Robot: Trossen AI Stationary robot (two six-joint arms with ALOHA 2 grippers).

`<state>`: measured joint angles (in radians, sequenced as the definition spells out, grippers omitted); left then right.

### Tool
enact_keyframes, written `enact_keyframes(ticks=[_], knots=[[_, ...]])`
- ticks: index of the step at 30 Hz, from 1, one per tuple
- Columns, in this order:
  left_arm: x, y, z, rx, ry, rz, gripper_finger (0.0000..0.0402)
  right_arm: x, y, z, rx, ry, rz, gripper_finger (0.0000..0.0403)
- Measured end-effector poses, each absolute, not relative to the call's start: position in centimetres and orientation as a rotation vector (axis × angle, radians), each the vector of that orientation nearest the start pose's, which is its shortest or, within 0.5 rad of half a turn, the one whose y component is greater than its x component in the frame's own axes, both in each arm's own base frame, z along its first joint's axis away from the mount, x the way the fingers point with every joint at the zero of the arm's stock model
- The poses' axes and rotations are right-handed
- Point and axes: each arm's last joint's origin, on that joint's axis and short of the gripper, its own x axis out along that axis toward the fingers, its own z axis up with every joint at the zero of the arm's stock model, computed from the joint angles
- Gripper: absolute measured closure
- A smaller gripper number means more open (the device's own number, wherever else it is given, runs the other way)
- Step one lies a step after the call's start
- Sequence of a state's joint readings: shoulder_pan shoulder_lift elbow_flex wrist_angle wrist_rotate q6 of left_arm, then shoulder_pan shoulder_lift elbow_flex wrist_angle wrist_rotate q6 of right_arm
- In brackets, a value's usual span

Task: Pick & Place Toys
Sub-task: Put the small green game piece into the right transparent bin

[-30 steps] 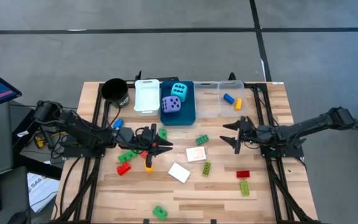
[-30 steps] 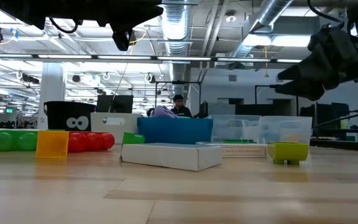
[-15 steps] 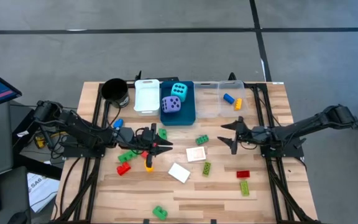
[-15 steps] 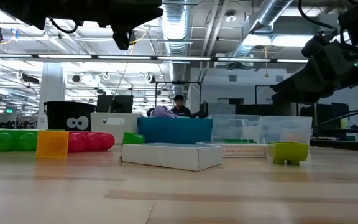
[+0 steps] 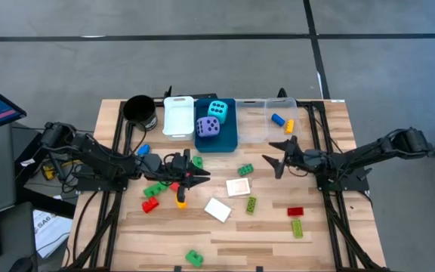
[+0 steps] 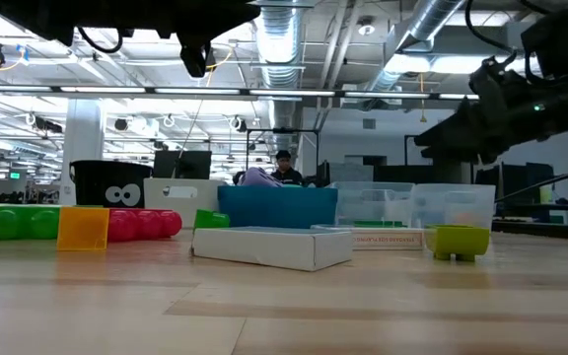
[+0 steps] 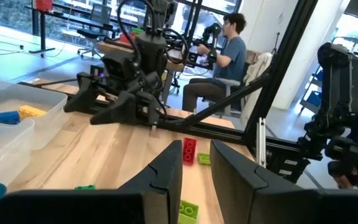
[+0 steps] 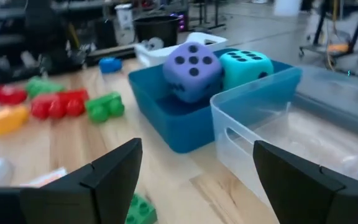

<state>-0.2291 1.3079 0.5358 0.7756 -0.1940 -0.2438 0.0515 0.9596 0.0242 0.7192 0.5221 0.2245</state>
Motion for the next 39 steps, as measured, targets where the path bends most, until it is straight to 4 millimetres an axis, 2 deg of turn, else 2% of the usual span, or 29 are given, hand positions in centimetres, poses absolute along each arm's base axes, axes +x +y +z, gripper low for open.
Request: enact_keyframes(ticks=[8, 39], knots=[[25.93, -5.47, 23.08, -0.245, 0.001, -0.036, 0.0325, 15.41, -0.75, 13.84, 0.406, 0.087, -0.513, 0.0101], [25.93, -5.46, 23.07, -0.245, 0.002, -0.035, 0.0325, 15.41, -0.75, 13.84, 0.401, 0.088, -0.512, 0.0101]])
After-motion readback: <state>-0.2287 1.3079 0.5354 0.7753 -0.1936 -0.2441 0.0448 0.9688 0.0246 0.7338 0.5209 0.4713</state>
